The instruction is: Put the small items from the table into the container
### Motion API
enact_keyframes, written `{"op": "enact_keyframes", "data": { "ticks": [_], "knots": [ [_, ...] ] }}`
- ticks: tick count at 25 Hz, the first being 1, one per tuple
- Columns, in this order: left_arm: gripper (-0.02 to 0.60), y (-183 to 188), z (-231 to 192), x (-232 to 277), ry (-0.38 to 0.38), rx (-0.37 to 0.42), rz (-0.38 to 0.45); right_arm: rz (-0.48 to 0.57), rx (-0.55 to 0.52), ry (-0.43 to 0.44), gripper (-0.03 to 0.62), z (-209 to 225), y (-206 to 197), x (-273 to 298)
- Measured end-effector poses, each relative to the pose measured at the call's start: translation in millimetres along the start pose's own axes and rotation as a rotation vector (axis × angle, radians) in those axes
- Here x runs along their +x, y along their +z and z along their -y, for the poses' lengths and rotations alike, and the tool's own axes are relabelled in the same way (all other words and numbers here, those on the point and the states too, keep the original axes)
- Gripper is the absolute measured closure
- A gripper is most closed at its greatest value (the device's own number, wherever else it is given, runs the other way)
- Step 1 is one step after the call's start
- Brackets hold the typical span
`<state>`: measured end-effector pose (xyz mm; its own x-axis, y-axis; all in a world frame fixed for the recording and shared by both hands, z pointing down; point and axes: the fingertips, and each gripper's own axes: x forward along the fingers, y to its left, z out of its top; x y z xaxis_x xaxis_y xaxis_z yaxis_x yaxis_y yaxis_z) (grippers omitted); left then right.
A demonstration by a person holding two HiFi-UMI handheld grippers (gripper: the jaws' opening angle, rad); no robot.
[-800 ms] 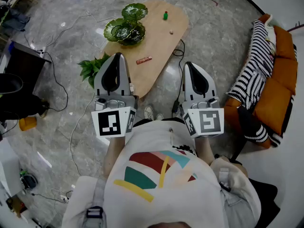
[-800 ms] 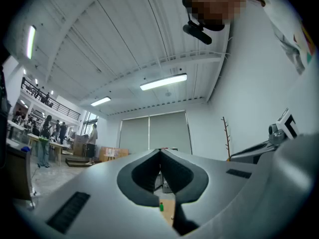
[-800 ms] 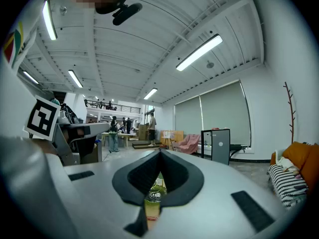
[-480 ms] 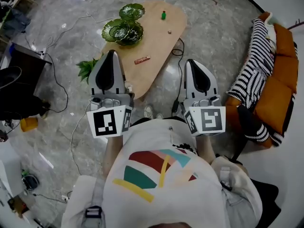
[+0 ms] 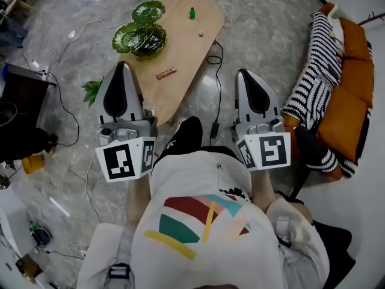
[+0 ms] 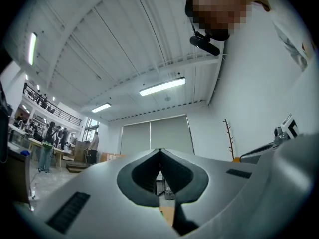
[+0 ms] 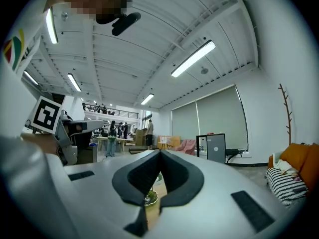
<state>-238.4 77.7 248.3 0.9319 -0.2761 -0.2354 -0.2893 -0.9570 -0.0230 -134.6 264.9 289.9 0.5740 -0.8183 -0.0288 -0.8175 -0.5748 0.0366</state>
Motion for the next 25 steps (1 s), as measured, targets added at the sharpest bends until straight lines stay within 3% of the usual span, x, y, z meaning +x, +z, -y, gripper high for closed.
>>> {"op": "enact_keyframes", "data": {
  "ticks": [4, 10, 14, 20, 25],
  "knots": [
    [0.574, -16, 8, 17, -0.004, -0.021, -0.005, -0.010, -0.031, -0.006, 0.582, 17, -9, 11],
    [0.574, -63, 18, 62, 0.010, 0.014, -0.006, -0.048, -0.107, 0.027, 0.582, 45, -56, 62],
    [0.574, -96, 5, 110, 0.050, 0.004, -0.046, -0.092, -0.071, 0.067, 0.582, 71, -79, 118],
    [0.574, -111, -31, 200, 0.171, 0.032, -0.088, -0.153, -0.059, 0.187, 0.582, 120, -65, 232],
    [0.574, -115, -61, 265, 0.249, 0.072, -0.070, -0.118, -0.065, 0.260, 0.582, 140, -53, 307]
  ]
}}
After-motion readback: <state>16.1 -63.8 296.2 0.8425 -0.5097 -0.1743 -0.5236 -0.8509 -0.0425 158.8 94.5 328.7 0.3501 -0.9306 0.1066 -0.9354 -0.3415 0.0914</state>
